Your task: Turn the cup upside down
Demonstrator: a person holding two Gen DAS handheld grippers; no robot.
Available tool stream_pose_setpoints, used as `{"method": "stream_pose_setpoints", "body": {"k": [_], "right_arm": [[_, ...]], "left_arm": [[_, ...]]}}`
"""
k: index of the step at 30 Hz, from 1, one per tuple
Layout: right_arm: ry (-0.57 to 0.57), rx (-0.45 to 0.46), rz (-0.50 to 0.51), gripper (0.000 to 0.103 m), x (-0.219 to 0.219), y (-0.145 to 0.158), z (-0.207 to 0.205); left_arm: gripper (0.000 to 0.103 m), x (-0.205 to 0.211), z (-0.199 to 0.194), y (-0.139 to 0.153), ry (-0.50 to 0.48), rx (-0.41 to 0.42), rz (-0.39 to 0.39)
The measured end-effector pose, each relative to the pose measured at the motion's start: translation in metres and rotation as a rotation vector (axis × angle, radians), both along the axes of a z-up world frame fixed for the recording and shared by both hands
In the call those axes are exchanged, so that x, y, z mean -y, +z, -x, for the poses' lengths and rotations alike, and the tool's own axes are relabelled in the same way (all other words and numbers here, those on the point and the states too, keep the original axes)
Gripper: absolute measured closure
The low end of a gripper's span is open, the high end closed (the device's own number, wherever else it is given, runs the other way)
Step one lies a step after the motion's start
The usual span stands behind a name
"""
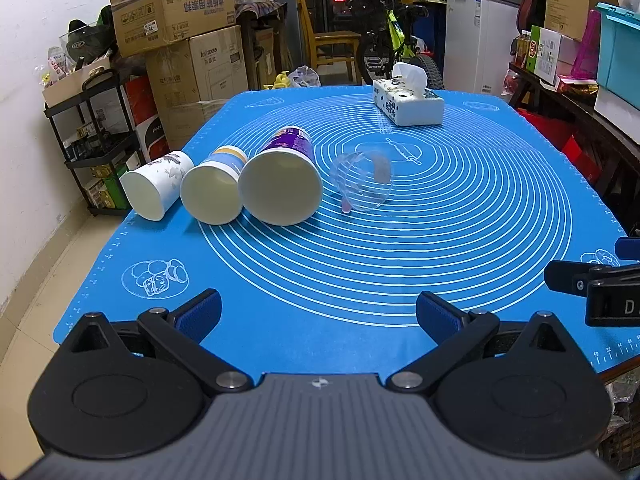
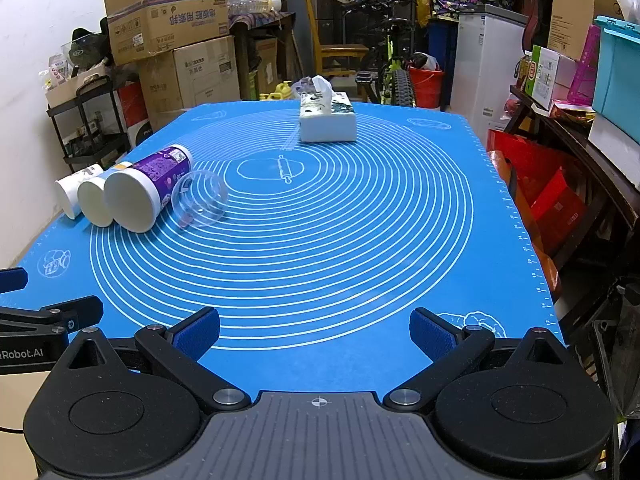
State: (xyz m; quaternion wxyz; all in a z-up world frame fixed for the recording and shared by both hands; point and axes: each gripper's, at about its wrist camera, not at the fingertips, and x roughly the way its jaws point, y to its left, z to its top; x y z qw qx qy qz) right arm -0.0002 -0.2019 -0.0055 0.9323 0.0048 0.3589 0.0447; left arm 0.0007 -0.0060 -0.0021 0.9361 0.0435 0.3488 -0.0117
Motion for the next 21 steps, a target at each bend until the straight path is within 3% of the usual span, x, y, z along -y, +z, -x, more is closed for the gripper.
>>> {"method": "stream_pose_setpoints", "body": {"k": [21], "right_arm": [[0.002,-0.004,-0.002,0.003,0.0009,-0.0005,-0.0006]], "left_arm": [[0.001,0.0022,-0.0009,-0.0008,0.002,-0.002,-0.004]]}}
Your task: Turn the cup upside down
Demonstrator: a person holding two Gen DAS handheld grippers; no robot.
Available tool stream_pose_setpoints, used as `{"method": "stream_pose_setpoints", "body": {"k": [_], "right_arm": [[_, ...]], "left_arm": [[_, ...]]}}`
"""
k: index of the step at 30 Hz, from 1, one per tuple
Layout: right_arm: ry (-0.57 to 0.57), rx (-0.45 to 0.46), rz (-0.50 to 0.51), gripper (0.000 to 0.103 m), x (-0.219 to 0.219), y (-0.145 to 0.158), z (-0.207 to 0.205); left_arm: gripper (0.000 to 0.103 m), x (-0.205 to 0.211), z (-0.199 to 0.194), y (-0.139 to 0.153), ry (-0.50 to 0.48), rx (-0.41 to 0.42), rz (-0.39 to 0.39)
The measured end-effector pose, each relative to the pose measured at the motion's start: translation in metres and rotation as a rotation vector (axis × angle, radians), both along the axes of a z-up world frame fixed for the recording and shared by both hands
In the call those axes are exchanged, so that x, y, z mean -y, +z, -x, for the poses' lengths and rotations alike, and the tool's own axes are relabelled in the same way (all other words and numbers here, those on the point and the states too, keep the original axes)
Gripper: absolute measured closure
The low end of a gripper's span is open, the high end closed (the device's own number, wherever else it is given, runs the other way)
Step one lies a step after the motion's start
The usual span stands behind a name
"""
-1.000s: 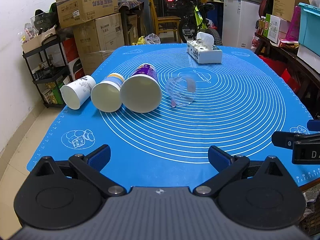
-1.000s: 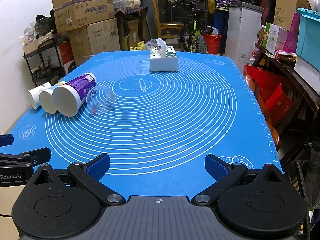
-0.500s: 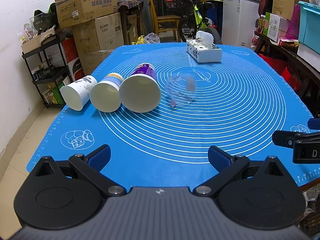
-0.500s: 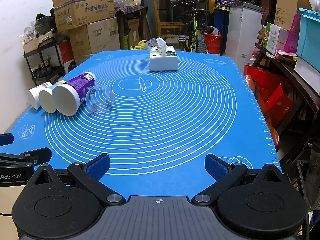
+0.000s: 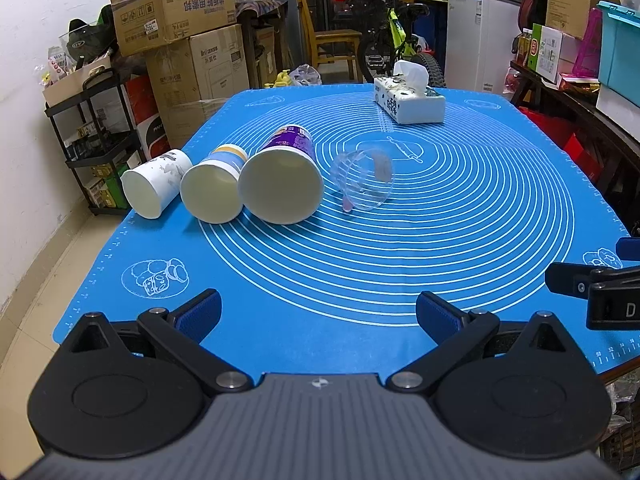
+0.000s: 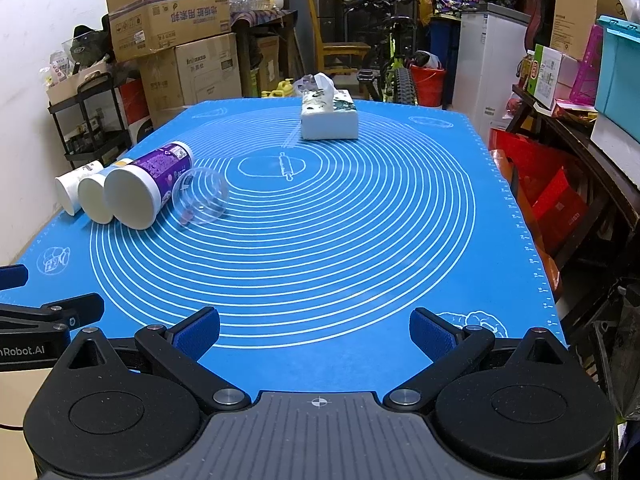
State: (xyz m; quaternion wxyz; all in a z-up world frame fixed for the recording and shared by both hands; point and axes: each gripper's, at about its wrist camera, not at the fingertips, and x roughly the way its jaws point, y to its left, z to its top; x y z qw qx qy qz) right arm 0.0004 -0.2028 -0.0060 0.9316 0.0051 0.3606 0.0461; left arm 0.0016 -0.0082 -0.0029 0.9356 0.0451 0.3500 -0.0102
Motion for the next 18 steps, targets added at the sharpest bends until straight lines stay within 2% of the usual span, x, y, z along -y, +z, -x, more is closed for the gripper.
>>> {"method": "stream_pose_setpoints", "body": {"k": [18], "right_arm": [[0.000,0.011,-0.009,0.003,0.0040,-0.0026,-0.0040]], "left_arm": [[0.001,0.0024,-0.0090,-0.0029,-0.004,0.023,-0.021]]}}
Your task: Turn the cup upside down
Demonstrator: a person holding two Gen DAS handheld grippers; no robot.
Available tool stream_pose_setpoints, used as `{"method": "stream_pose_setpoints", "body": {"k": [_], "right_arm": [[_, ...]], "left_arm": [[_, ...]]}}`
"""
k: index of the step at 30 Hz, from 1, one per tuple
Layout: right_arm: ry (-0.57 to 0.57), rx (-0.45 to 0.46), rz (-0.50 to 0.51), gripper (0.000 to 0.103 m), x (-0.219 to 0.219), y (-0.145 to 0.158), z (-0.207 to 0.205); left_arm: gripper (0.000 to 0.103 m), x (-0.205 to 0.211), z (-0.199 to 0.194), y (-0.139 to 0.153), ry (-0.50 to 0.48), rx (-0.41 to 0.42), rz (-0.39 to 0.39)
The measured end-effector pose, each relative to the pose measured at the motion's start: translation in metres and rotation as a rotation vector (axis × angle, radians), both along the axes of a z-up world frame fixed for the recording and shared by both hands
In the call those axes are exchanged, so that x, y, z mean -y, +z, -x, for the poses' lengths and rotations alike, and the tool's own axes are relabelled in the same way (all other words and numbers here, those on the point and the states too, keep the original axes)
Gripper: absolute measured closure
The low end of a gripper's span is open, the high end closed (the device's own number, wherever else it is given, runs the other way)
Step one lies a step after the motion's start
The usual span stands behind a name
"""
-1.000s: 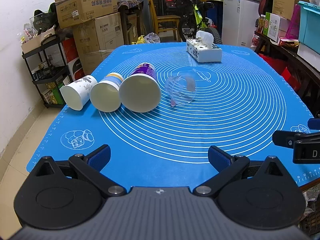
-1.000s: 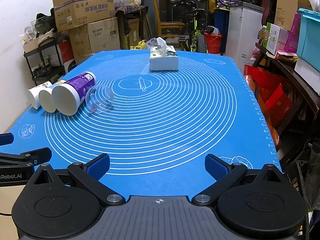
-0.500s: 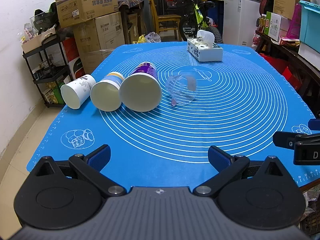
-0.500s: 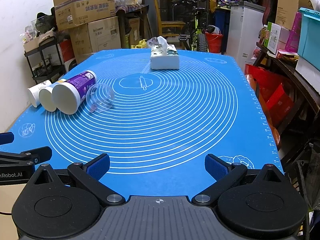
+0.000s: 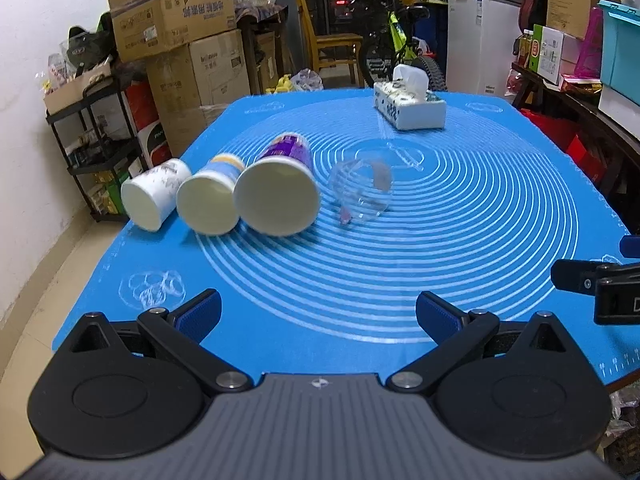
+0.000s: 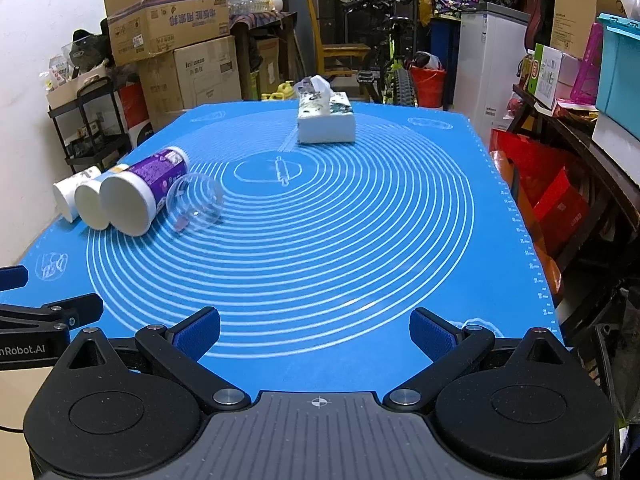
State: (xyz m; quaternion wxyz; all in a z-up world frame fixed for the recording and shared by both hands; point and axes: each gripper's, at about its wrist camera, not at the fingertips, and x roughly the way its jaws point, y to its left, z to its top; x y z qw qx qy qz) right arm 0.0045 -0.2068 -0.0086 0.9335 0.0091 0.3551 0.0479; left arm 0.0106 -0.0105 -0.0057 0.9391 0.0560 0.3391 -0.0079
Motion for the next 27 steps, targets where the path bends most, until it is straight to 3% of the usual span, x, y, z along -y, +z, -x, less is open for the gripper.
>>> {"method": "stream_pose_setpoints", "body": {"k": [9,14,22,27], "right_arm": [[-0.023,0.051,0.001,0.003,0.024,0.017,-0.032],[-0.034,0.066,0.002,0.003,0.036,0.018,-0.055],[-0.051,0.047,-0.012,0.003,0.057,0.003,-0.087],[-0.070,0.028,-0.016,0.003,0.069,-0.009,-0.101]], "left_arm": [[0.001,0.028,-0.035,0.002,0.004,0.096,-0.020],[0.001,0.051,-0.066,0.003,0.055,0.142,0.002],[0.001,0.083,-0.106,-0.005,0.182,0.194,-0.034],[0.001,0.094,-0.126,-0.013,0.241,0.185,-0.061]]}}
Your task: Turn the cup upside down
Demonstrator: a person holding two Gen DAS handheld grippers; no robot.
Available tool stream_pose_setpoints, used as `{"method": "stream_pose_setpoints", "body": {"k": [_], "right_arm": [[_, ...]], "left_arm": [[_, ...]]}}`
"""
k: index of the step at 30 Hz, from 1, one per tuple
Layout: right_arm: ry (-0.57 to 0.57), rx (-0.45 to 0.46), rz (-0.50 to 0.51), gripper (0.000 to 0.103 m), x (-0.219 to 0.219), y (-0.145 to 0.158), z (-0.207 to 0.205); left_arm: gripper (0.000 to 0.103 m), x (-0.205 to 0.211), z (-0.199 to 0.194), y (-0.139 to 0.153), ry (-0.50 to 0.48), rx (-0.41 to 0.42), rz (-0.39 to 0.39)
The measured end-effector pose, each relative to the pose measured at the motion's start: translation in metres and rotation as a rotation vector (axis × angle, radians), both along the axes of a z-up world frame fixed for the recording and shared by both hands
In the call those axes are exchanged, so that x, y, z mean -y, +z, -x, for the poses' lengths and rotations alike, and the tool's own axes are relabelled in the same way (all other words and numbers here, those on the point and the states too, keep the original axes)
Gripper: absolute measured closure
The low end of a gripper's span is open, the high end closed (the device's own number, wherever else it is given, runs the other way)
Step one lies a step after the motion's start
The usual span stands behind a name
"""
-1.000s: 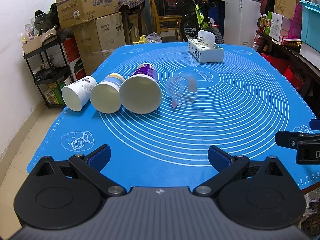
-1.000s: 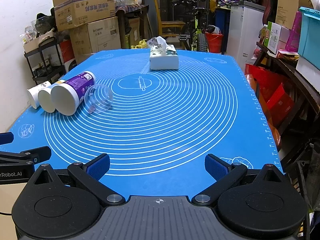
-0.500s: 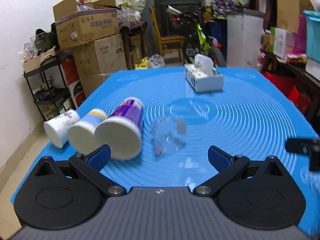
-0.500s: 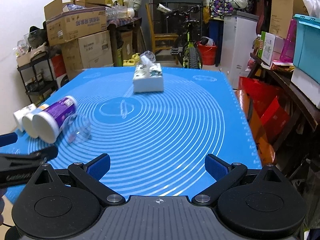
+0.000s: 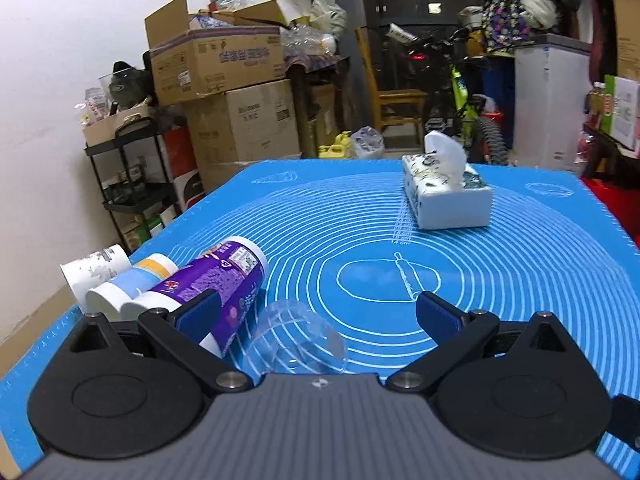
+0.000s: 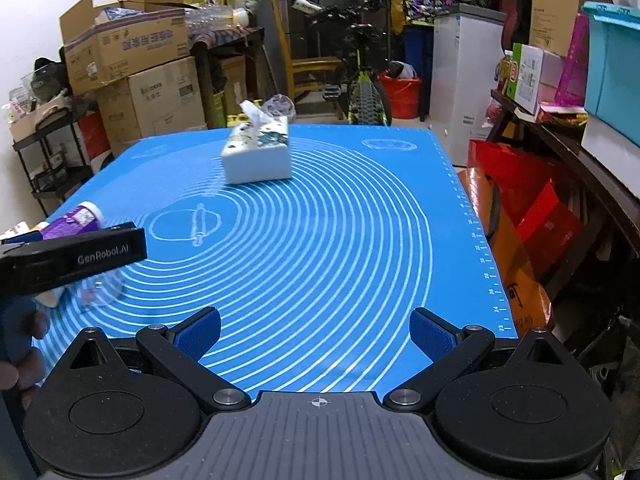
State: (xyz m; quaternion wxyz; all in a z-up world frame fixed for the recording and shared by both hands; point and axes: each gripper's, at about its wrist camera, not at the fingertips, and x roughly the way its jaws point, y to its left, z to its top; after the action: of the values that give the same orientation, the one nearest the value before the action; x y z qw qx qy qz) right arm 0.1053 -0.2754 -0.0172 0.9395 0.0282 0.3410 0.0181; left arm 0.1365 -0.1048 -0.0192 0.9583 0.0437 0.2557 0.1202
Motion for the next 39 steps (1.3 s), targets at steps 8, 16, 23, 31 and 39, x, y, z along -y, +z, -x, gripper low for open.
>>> {"method": "stream_pose_setpoints", "body": {"k": [8,16,23,31,39], "right_arm": [[-0.022,-0.004,-0.026,0.003,0.013,-0.010,-0.014],[-0.015,-0.013,-0.039,0.003,0.015,-0.015,-0.019],[-0.020,-0.012,-0.045,0.003,0.017,-0.018,-0.019],[-0.027,-0.009,-0.049,0.003,0.018,-0.018,-0.019],[-0.036,-0.003,-0.052,0.003,0.022,-0.016,-0.014]], "left_arm": [[0.001,0.008,-0.017,-0.016,0.102,-0.061,-0.031],[0.001,0.011,-0.029,-0.028,0.160,-0.107,-0.008],[0.011,0.007,-0.034,-0.033,0.187,-0.122,0.008],[0.039,0.000,-0.034,-0.033,0.167,-0.118,0.035],[0.041,-0.001,-0.010,-0.015,0.089,-0.075,0.063]]}}
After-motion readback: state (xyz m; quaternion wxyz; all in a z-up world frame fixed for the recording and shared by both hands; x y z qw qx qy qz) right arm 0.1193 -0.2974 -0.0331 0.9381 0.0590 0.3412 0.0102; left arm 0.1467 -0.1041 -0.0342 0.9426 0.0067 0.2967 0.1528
